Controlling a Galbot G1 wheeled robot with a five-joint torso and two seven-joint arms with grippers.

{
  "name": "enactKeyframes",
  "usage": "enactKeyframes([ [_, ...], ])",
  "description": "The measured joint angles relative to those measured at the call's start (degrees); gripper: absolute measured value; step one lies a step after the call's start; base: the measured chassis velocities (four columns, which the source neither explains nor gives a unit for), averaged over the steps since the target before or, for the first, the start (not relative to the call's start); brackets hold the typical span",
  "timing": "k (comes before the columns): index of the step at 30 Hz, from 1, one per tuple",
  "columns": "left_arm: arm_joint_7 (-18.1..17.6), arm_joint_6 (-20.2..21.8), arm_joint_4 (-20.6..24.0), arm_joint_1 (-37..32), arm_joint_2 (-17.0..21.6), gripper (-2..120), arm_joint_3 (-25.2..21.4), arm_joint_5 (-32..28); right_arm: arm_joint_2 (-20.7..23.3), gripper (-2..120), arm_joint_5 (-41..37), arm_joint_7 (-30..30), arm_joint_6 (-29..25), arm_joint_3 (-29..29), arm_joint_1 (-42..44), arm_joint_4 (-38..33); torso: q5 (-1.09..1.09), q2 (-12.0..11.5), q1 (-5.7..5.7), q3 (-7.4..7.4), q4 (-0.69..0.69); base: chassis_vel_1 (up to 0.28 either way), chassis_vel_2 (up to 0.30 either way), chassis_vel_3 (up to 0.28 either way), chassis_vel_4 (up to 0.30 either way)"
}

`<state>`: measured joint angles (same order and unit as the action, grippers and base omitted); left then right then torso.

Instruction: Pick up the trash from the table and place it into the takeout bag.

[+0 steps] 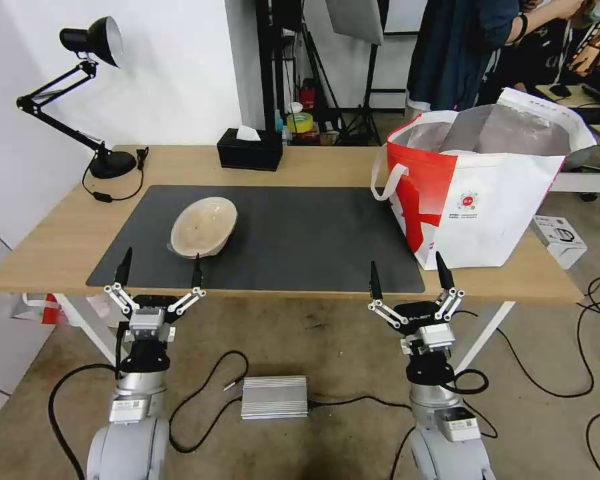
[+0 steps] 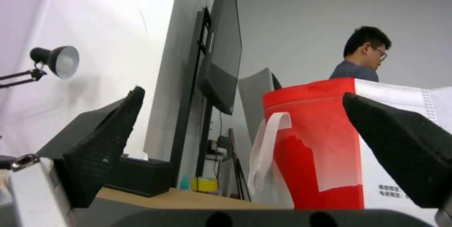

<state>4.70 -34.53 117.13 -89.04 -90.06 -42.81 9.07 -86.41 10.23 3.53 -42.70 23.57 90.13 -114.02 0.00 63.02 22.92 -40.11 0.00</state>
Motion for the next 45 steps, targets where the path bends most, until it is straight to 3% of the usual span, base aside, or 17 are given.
enactKeyframes([
  [12,1.96,2.72,1.32,2.10,2.34,100,0.24,-2.27,-0.23,100,0.51,-0.46,0.26,-0.16,0.47,-0.31,0.00,0.00,0.00,0.00,0.00,0.000,0.000,0.000,0.000],
  [16,3.75,5.70,3.02,4.06,4.87,100,0.13,-3.36,-0.26,100,0.71,-0.58,0.23,-0.18,0.64,-0.38,0.00,0.00,-0.01,0.00,0.00,0.000,0.000,0.000,0.000],
  [30,7.68,9.48,2.79,6.97,10.05,100,-0.22,-5.27,-0.46,100,0.99,-0.58,0.03,-0.20,1.00,-0.45,0.00,0.00,-0.01,0.00,0.00,0.000,0.000,0.000,0.000],
  [37,11.39,12.07,2.21,8.61,11.72,100,-0.48,-7.05,-0.61,100,1.21,-0.58,0.01,-0.14,1.15,-0.44,0.00,0.00,-0.01,0.00,0.00,0.000,0.000,0.000,0.000],
  [41,15.25,13.56,1.59,9.70,13.57,100,-0.45,-7.45,-0.84,100,1.51,-0.57,0.00,-0.17,1.27,-0.42,0.00,0.00,-0.01,0.00,0.00,0.000,0.000,0.000,0.000],
  [45,16.50,14.28,0.93,10.49,14.77,100,-0.28,-7.47,-1.12,100,1.82,-0.53,-0.05,-0.28,1.32,-0.31,0.00,0.00,-0.01,0.00,0.00,0.000,0.000,0.000,0.000],
])
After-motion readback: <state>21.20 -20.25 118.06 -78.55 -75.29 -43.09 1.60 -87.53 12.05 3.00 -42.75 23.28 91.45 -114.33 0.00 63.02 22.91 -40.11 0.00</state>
